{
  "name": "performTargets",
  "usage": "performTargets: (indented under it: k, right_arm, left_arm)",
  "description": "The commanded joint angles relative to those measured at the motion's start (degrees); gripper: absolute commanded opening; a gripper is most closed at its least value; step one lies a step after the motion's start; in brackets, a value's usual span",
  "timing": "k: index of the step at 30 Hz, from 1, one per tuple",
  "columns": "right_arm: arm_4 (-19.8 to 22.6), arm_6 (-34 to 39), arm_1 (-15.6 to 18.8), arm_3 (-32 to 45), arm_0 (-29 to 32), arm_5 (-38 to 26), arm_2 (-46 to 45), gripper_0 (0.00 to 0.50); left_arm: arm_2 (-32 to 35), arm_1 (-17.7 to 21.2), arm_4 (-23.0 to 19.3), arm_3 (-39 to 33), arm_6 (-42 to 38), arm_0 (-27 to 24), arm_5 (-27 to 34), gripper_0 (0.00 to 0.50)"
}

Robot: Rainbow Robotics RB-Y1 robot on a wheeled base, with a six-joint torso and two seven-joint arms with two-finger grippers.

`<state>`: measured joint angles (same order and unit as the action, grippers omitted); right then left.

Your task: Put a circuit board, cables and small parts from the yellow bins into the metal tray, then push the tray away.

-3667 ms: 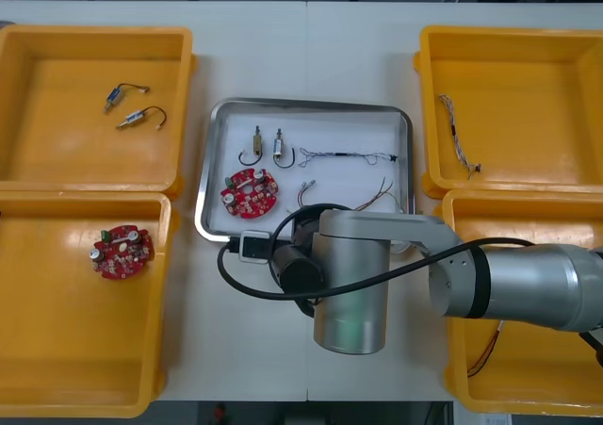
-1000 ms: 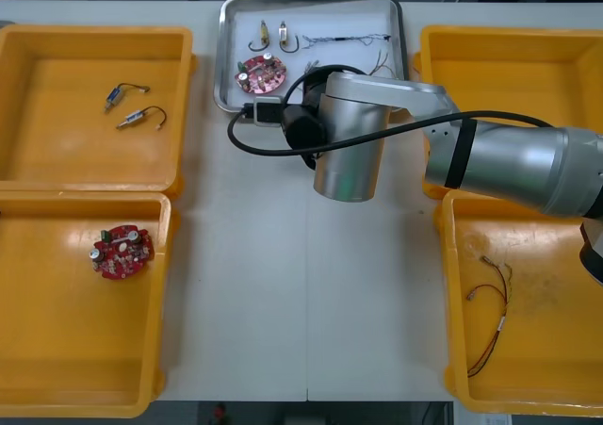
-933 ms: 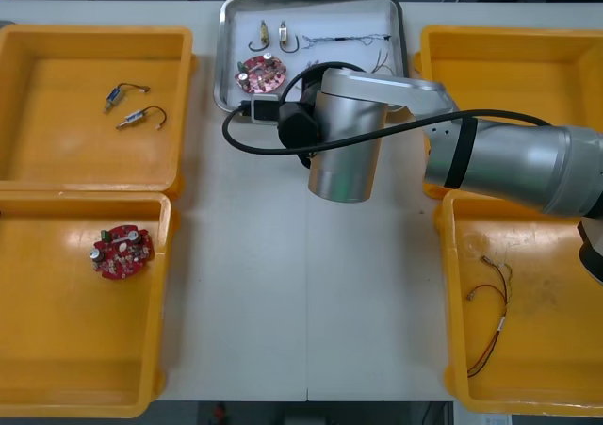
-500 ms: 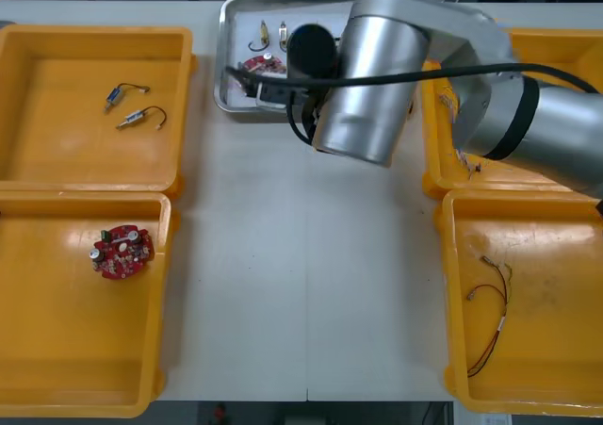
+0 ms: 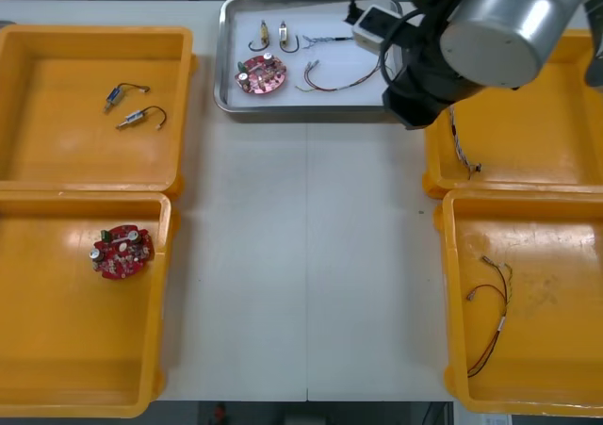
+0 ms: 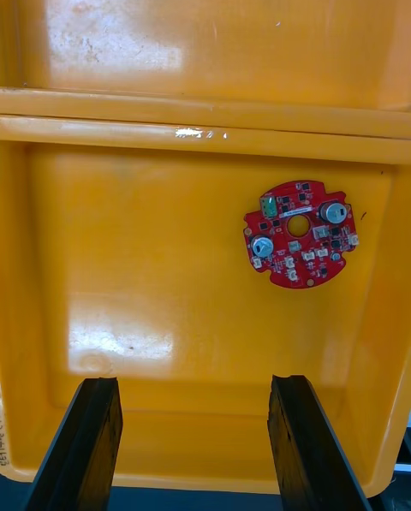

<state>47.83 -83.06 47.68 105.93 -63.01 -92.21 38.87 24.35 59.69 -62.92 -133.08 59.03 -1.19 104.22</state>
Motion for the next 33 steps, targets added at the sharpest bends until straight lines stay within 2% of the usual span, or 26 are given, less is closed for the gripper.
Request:
performTargets:
  k: [1,7,14,23,33]
  right_arm:
    - [2.4,5.9,5.1,2.2,3.4,-3.1,-7.1,0.5]
    - [4.6,13.3,8.9,2.2,6.8,-8.0,-12.3,0.5]
    - [6.1,19.3,11.6,2.2,11.9,-10.2,-18.0,0.5]
    - [5.8,19.6,12.0,1.4,22.0,-11.3,-30.2,0.5]
    - [6.7,20.9,12.0,1.4,27.1,-15.9,-36.2,0.5]
  left_arm:
    - [1.7,2.5,0.5,-1.3,-2.6,0.7,0.4,0.5]
    - [1.7,2.5,0.5,-1.3,-2.6,0.7,0.4,0.5]
    - [1.7,2.5,0.5,-1.3,-2.6,0.7,0.4,0.5]
    - [1.7,2.5,0.5,-1.3,-2.6,0.7,0.4,0.5]
    - [1.7,2.5,0.5,-1.3,-2.6,0.7,0.4,0.5]
